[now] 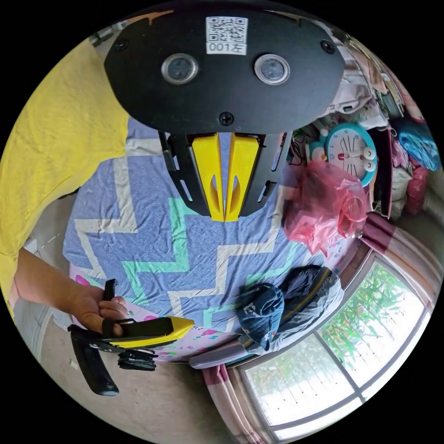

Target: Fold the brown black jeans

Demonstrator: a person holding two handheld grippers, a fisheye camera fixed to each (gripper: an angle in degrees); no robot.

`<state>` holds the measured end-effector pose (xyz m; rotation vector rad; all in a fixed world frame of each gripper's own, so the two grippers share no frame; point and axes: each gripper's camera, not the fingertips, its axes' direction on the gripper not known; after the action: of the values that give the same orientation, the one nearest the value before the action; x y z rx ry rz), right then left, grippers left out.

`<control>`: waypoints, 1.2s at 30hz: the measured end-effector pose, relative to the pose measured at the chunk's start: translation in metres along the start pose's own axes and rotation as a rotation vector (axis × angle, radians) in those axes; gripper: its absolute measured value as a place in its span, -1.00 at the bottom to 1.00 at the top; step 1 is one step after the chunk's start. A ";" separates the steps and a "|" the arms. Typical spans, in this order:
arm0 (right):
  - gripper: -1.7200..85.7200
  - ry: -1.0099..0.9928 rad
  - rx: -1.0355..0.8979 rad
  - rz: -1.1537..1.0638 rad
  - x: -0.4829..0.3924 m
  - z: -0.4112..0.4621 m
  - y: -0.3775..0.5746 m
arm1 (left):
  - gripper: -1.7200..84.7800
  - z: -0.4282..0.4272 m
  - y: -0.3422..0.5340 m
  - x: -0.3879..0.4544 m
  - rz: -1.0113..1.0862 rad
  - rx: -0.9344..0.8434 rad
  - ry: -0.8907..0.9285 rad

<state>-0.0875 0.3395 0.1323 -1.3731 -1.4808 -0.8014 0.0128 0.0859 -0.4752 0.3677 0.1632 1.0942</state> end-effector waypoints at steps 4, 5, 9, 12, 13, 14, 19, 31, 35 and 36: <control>-0.94 0.016 0.018 0.043 -0.010 0.033 -0.030 | -0.99 0.015 0.009 -0.070 0.024 0.048 -0.004; -0.94 0.020 0.019 0.050 -0.013 0.041 -0.038 | -0.99 0.017 0.009 -0.080 0.021 0.057 -0.003; -0.94 0.034 -0.002 0.057 -0.018 0.061 -0.062 | -0.93 0.031 0.007 -0.147 -0.008 0.112 0.001; -0.94 0.046 -0.026 0.067 -0.013 0.074 -0.080 | -0.84 0.053 -0.003 -0.197 -0.036 0.146 0.012; -0.94 0.051 -0.033 0.069 -0.009 0.080 -0.086 | -0.80 0.066 -0.010 -0.217 -0.042 0.145 0.003; -0.94 0.057 -0.038 0.071 -0.003 0.085 -0.092 | -0.79 0.074 -0.015 -0.227 -0.043 0.142 -0.008; -0.94 0.058 -0.045 0.134 0.027 0.112 -0.096 | -0.72 0.167 -0.080 -0.310 -0.021 0.057 -0.123; -0.94 0.160 -0.050 0.322 0.085 0.119 -0.042 | -0.73 0.460 -0.182 -0.340 0.494 -0.195 -0.782; -0.95 0.203 -0.062 0.354 0.097 0.113 -0.028 | -0.72 0.502 -0.202 -0.350 0.453 -0.183 -0.744; -0.95 0.210 -0.060 0.356 0.098 0.113 -0.027 | -0.71 0.517 -0.205 -0.351 0.450 -0.201 -0.730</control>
<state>-0.1302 0.4744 0.1866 -1.4934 -1.0201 -0.7382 0.1842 -0.4187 -0.0894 0.6163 -0.7015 1.3327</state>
